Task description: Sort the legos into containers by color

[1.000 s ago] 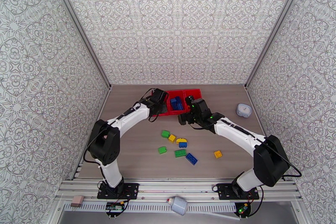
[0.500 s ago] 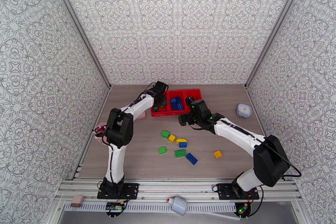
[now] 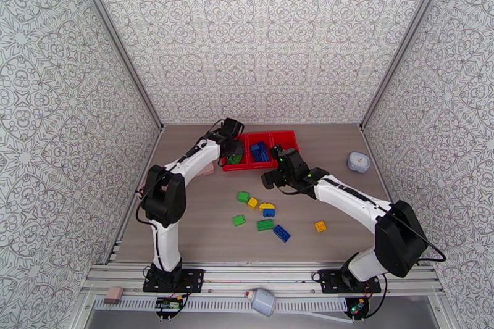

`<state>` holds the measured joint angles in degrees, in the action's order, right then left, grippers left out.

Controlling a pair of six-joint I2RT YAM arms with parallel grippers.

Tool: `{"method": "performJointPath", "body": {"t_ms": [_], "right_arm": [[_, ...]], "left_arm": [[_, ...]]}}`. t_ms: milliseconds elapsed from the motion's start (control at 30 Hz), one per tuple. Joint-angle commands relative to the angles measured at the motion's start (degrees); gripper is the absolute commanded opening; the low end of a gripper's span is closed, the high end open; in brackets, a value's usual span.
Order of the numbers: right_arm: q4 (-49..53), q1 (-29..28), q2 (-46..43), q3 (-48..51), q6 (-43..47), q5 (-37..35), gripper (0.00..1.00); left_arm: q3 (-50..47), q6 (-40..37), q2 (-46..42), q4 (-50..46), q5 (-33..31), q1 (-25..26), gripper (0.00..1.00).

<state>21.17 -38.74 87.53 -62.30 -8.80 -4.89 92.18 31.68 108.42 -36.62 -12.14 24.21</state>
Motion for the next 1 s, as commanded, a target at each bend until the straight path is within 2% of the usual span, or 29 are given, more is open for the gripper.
{"method": "performJointPath", "body": {"t_ms": [0,133,300,433,700,967], "right_arm": [[2.8,-2.5,1.4,-2.9,4.0,-1.0,1.0],[5.0,-5.8,4.7,-5.9,7.9,-0.2,0.99],[9.3,-9.4,11.6,-12.0,12.1,1.0,0.99],[14.0,-11.8,17.8,-18.4,14.9,1.3,0.99],[21.7,-13.3,30.4,-29.7,17.7,1.6,0.99],[22.4,-13.3,36.0,-33.8,17.9,3.3,0.93]], "left_arm": [[-4.9,0.9,-7.1,0.5,-0.6,-0.5,0.68],[-12.0,2.6,-15.2,0.1,1.3,-2.3,0.76],[-20.6,5.7,-24.4,-0.1,9.3,-8.4,0.88],[-24.9,5.5,-29.4,-1.8,11.4,-11.8,0.94],[-31.5,3.9,-35.9,-4.7,11.6,-16.0,0.96],[-32.9,3.5,-36.9,-4.8,9.6,-16.0,0.96]]}}
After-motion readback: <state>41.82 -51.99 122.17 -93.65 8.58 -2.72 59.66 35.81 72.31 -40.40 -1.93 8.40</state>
